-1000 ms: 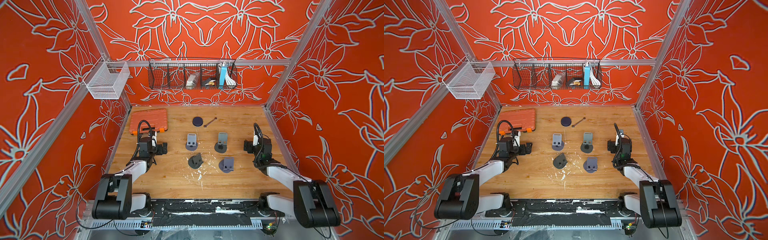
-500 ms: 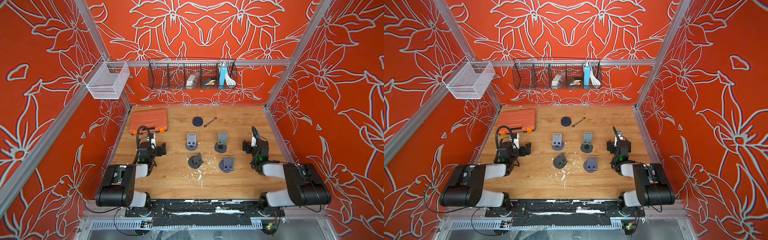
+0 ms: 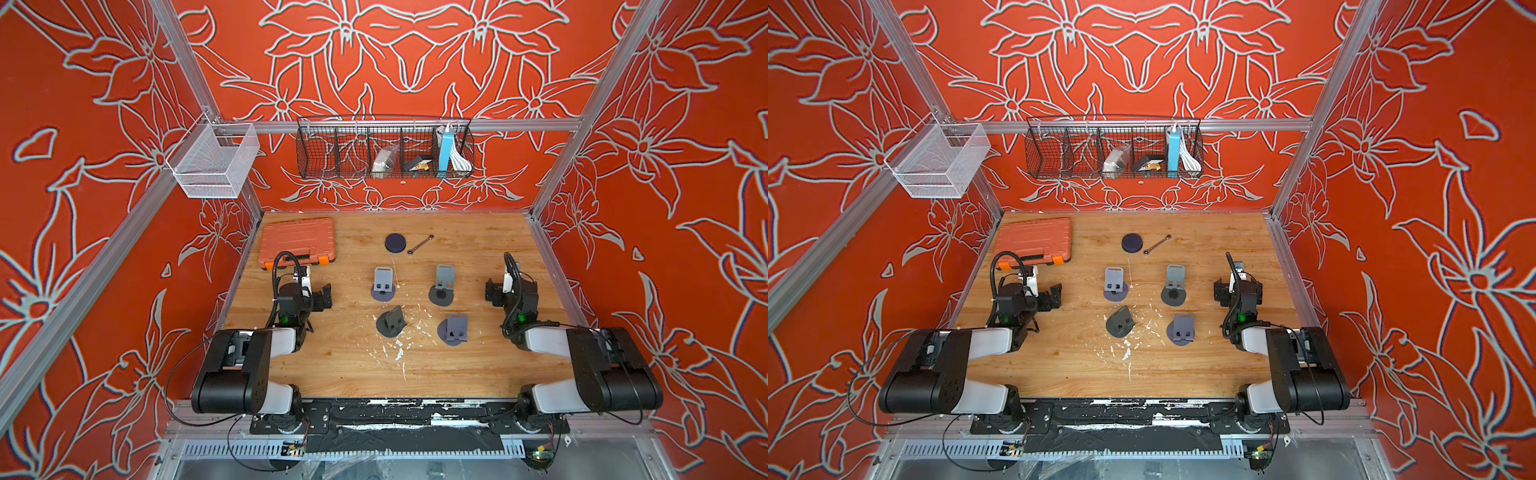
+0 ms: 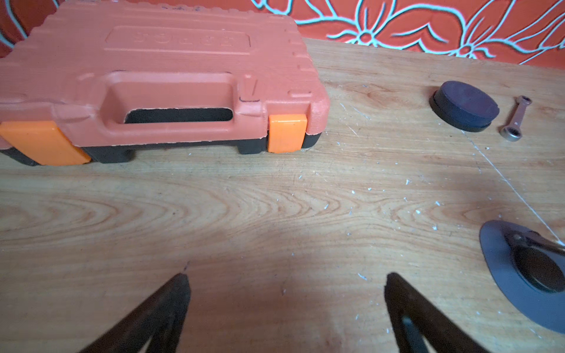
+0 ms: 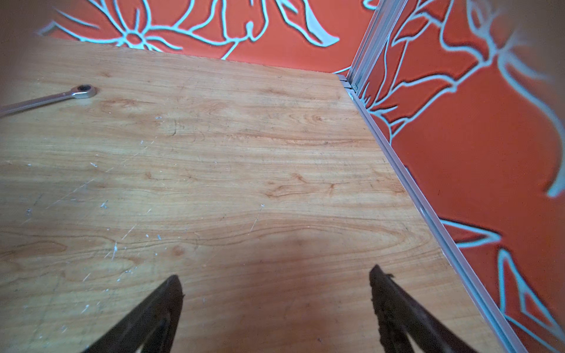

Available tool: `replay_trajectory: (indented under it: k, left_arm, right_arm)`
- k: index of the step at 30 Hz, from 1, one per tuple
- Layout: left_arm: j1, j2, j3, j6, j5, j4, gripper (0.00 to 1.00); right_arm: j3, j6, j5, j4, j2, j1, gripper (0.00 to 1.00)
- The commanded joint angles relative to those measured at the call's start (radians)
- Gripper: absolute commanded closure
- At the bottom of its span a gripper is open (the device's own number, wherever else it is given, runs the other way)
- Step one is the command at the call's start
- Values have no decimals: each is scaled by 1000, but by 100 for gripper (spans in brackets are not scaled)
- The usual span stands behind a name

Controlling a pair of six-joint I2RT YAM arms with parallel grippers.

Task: Open the phone stand
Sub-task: Reset both arms

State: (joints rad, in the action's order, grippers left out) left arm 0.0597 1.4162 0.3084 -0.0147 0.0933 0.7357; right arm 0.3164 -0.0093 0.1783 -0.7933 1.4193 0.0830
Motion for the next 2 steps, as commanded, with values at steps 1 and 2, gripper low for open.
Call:
replay_trajectory:
  k: [1, 2]
  left_arm:
    - [0, -11, 7, 15, -4, 28, 1]
    - [1, -11, 8, 15, -4, 28, 1]
  right_arm:
    - [7, -12, -2, -10, -2, -3, 2]
    - [6, -12, -1, -11, -3, -3, 2]
